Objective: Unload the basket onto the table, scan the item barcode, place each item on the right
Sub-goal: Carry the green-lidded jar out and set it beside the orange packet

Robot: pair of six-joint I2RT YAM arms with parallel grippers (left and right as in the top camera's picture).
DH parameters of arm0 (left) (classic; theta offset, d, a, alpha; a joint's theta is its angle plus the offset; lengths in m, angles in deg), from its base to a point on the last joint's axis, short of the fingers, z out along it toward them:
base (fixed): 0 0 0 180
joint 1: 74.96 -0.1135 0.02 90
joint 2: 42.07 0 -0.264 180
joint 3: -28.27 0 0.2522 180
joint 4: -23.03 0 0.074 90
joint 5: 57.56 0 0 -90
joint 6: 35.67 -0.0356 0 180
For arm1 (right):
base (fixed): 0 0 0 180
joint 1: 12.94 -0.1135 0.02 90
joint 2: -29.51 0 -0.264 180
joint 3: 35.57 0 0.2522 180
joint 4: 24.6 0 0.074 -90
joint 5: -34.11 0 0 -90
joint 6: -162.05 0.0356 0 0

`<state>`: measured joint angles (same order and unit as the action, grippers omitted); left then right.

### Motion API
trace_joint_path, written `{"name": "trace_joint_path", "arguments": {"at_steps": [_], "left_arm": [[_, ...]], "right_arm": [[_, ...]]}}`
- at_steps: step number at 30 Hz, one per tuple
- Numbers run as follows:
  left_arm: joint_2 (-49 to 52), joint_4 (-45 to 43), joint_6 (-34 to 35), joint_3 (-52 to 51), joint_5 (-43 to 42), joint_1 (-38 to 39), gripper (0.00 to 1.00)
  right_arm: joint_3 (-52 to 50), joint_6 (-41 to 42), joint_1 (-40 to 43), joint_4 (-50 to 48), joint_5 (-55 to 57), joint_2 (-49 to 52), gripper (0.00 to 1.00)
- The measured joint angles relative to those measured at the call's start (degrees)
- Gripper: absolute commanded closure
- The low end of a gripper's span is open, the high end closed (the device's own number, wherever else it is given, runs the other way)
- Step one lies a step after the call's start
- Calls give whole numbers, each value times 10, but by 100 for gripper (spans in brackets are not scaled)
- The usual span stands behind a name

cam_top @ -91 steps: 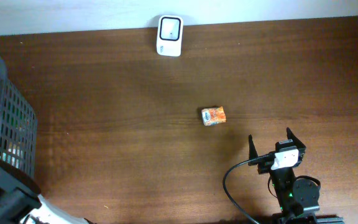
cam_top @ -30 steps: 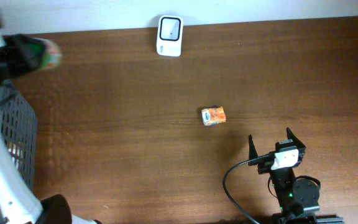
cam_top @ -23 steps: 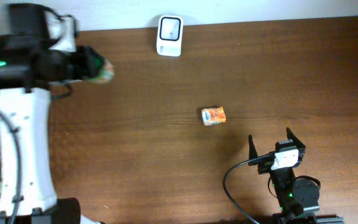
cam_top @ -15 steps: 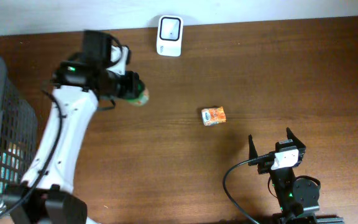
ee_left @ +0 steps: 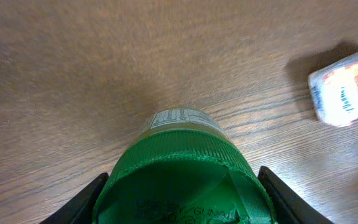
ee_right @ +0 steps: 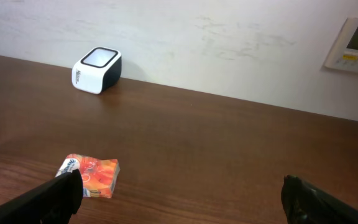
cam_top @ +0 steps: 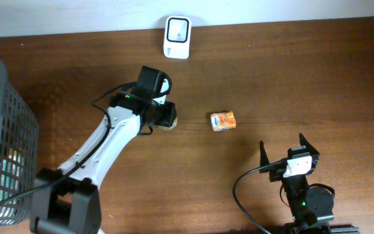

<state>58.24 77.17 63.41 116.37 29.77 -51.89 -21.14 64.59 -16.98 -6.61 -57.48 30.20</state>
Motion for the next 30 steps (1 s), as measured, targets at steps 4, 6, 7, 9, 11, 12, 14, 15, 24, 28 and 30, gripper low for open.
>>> {"name": "trace_joint_path", "arguments": {"at_steps": [4,6,7,9,11,12,14,15,24,28,30], "left_arm": [[25,19,14,-1,2,1,63],[25,35,25,-2,2,1,63],[25,38,29,-2,1,1,63],[25,39,38,-2,-5,1,63],[29,35,45,-2,-11,1,63],[33,29,48,-2,-13,1,63],[51,13,57,-2,-16,1,64],[54,3,60,-2,-16,2,64],[61,-39,69,-1,-15,38,50],[62,-41,71,-1,-9,55,18],[65,-32,78,0,0,57,12]], "right_arm": [[0,0,0,0,0,0,2],[0,0,0,0,0,0,2],[0,0,0,0,0,0,2],[0,0,0,0,0,0,2],[0,0,0,0,0,0,2],[0,0,0,0,0,0,2],[0,0,0,0,0,0,2],[0,0,0,0,0,0,2],[0,0,0,0,0,0,2],[0,0,0,0,0,0,2],[0,0,0,0,0,0,2]]}}
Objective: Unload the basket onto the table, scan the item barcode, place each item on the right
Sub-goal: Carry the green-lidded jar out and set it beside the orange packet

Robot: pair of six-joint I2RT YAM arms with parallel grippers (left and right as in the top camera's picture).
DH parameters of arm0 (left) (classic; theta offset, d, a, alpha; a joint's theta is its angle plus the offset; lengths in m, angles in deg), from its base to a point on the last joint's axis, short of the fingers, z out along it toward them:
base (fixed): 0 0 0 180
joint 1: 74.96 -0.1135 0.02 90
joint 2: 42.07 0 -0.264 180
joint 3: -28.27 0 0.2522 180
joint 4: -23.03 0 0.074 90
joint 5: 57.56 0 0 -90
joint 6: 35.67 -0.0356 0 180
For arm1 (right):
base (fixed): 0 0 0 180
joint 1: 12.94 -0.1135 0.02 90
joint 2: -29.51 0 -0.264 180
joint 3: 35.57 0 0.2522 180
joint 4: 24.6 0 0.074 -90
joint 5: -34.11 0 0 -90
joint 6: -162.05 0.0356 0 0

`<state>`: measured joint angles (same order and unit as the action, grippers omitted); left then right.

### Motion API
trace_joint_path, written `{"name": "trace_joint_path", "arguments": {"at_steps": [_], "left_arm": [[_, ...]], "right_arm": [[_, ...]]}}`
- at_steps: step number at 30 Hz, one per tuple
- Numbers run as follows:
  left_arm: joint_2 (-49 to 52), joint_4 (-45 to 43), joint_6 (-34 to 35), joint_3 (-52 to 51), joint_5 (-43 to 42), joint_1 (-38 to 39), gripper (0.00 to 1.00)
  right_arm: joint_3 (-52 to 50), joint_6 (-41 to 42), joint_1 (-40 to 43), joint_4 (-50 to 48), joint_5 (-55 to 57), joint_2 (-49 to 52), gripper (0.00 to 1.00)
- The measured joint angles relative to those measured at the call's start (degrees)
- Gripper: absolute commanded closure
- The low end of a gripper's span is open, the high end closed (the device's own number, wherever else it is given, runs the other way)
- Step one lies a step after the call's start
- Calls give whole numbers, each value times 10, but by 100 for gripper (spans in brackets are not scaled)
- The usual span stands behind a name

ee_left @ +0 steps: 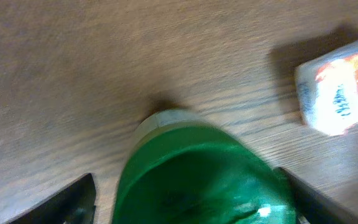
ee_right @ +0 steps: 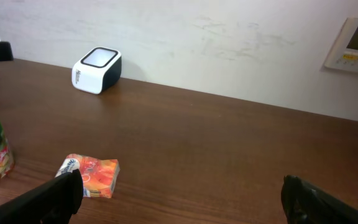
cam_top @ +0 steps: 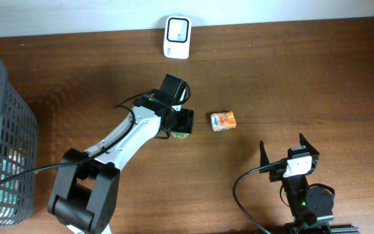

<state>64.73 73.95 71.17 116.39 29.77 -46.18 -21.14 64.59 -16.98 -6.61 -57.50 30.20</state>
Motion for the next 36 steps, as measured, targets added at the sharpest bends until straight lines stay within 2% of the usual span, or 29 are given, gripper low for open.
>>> {"name": "trace_joint_path", "arguments": {"at_steps": [2,6,8,12,16,17,21,25,31,34,36], "left_arm": [[4,21,-1,7,13,-2,10],[6,120,-2,103,47,-21,8],[4,184,-8,187,55,-40,1],[-38,276,-28,360,69,-106,1],[-94,321,-47,431,79,-204,1],[-109,327,-49,436,82,-246,0],[-128,351,-45,437,91,-416,8],[-125,355,-17,436,94,-590,7],[-108,353,9,429,96,-720,8],[-103,322,9,373,97,-739,8],[-100,269,-7,289,99,-745,8]], "right_arm": [[0,0,0,0,0,0,2],[0,0,0,0,0,0,1],[0,0,0,0,0,0,2],[0,0,0,0,0,0,2],[0,0,0,0,0,0,2],[0,0,0,0,0,0,2],[0,0,0,0,0,0,2],[0,0,0,0,0,0,2],[0,0,0,0,0,0,2],[0,0,0,0,0,0,2],[0,0,0,0,0,0,2]]}}
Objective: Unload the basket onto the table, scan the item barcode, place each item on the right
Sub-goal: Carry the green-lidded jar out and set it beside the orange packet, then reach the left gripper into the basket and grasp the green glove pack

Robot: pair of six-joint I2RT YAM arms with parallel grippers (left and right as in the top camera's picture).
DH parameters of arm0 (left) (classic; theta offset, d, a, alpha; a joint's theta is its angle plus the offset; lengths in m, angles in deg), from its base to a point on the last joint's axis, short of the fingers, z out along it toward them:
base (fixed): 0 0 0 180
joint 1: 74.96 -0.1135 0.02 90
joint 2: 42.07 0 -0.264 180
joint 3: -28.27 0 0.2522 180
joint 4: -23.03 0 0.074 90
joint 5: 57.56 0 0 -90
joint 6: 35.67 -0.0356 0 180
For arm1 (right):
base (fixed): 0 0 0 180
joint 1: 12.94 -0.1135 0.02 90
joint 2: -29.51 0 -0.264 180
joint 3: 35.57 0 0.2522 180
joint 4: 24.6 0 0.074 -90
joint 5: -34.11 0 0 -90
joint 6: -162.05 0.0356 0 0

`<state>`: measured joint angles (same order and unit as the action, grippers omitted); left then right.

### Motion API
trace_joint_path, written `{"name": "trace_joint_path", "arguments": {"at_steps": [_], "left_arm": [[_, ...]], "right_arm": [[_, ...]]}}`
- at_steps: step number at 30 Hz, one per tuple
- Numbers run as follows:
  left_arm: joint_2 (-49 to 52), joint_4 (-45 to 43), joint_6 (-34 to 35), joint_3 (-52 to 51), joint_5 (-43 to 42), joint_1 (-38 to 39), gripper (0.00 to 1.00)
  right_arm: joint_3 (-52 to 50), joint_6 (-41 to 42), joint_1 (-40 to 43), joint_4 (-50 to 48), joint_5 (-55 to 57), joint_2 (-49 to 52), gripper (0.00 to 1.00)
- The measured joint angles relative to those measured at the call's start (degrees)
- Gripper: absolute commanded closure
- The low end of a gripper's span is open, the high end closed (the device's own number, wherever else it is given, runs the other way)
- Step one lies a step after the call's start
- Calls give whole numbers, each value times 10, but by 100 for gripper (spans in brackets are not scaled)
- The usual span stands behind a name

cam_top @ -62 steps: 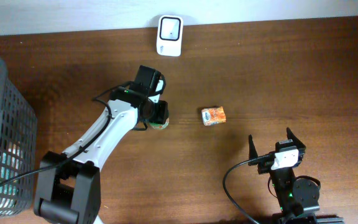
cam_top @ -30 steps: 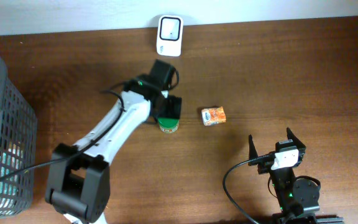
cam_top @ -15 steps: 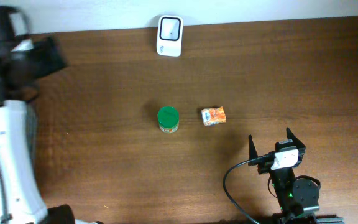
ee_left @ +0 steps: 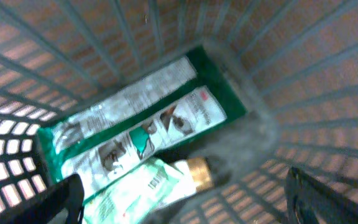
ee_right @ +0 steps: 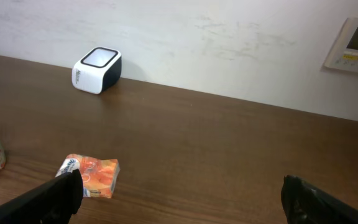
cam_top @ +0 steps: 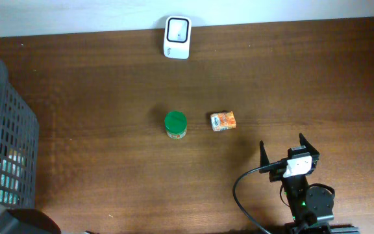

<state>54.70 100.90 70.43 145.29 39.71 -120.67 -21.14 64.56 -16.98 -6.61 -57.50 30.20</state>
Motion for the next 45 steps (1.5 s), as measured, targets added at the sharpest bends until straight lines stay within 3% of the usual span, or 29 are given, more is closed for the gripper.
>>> {"name": "trace_joint_path", "arguments": {"at_steps": [6,9,19,25,32,37,38,41,44,45], "left_arm": [[14,-179,-125,-207,3,-3,7],[27,-240,-175,-253,3,-3,8],[108,-295,-266,-269,43,-3,7],[122,-313,-289,-270,65,-3,15],[122,-357,-295,-271,131,-3,16],[122,-367,-299,-271,140,-9,27],[122,-365,-299,-271,140,-13,36],[130,-355,-299,-271,140,-34,78],[147,-355,-302,-271,140,-43,98],[148,-356,-299,-271,140,-42,100]], "right_arm": [[0,0,0,0,0,0,2],[0,0,0,0,0,0,2],[0,0,0,0,0,0,2],[0,0,0,0,0,0,2],[0,0,0,0,0,0,2],[0,0,0,0,0,0,2],[0,0,0,0,0,0,1],[0,0,0,0,0,0,2],[0,0,0,0,0,0,1],[0,0,0,0,0,0,2]]}}
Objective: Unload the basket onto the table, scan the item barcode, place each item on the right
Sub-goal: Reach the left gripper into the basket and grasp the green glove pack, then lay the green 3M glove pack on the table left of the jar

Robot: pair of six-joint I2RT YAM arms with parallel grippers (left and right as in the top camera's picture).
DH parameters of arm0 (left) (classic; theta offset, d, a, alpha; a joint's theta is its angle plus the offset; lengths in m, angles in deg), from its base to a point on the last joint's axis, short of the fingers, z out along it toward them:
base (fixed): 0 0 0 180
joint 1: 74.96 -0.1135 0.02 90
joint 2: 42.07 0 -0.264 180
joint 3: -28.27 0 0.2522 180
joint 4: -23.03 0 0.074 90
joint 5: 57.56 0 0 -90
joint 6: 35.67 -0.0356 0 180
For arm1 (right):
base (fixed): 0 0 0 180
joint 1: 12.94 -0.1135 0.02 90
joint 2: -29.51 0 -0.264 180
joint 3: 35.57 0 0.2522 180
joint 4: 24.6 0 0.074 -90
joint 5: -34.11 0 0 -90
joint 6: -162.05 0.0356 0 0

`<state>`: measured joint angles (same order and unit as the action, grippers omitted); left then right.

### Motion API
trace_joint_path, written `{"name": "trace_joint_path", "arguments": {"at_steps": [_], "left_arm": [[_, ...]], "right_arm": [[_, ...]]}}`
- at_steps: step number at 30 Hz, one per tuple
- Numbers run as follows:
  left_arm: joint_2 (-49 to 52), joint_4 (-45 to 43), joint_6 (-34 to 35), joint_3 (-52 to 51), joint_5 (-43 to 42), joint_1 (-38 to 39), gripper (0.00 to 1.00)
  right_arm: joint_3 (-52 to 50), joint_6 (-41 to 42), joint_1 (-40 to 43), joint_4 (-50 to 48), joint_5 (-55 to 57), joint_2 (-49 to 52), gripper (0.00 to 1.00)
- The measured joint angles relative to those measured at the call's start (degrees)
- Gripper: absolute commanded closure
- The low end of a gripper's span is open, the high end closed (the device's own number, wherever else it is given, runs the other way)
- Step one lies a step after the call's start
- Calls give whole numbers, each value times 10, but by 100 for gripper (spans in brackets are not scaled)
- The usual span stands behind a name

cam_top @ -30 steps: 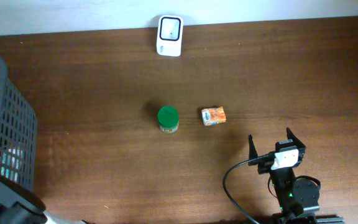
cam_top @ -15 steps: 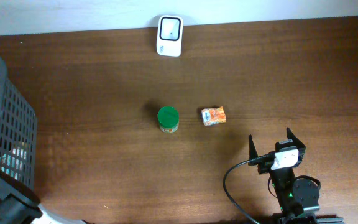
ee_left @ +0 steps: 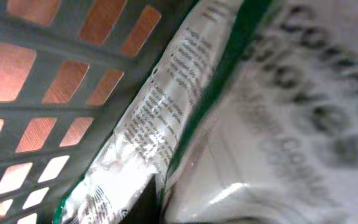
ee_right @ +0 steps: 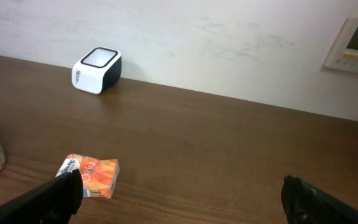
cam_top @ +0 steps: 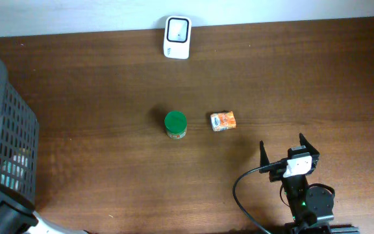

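The white scanner (cam_top: 177, 29) stands at the table's far edge, also seen from the right wrist (ee_right: 97, 70). A green-lidded jar (cam_top: 175, 123) stands mid-table with an orange packet (cam_top: 223, 121) to its right. My left gripper is down inside the grey basket (cam_top: 18, 130) and hidden from overhead. Its camera is filled by a white and green printed packet (ee_left: 166, 106) right against the lens, and its fingers cannot be made out. My right gripper (ee_right: 182, 193) rests open near the front edge (cam_top: 289, 156), apart from everything.
The basket's grey lattice wall (ee_left: 42, 43) shows beside the packets, with more packets lying in the basket. A wall panel (ee_right: 353, 43) hangs behind the table at the right. The right arm's cable (cam_top: 245, 188) loops on the table.
My left wrist camera was above the basket's packets with its fingers wide apart. Now it is pressed close against a white and green packet. The jar, orange packet and right arm have not moved.
My left gripper was shut on the green-lidded jar, left of the orange packet. Then the jar was nearer the packet with the fingers spread around it. Then the jar stood alone and the gripper was open over the basket, and now it is deep among the packets.
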<state>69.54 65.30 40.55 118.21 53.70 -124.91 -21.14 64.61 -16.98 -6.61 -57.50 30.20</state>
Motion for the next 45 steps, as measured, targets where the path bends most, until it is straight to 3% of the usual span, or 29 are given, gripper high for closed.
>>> {"name": "trace_joint_path", "arguments": {"at_steps": [9,15,19,24,31,36,45], "left_arm": [[-31,20,-2,11,2,44,100],[-193,10,-2,37,1,71,100],[-344,-64,5,45,0,79,100],[-457,-90,39,49,-38,134,100],[-587,32,182,51,-141,319,100],[-565,126,260,53,-160,441,100],[-354,253,405,53,-170,561,100]], "right_arm": [[0,0,0,0,0,0,2],[0,0,0,0,0,0,2],[0,0,0,0,0,0,2],[0,0,0,0,0,0,2],[0,0,0,0,0,0,2],[0,0,0,0,0,0,2],[0,0,0,0,0,0,2]]}}
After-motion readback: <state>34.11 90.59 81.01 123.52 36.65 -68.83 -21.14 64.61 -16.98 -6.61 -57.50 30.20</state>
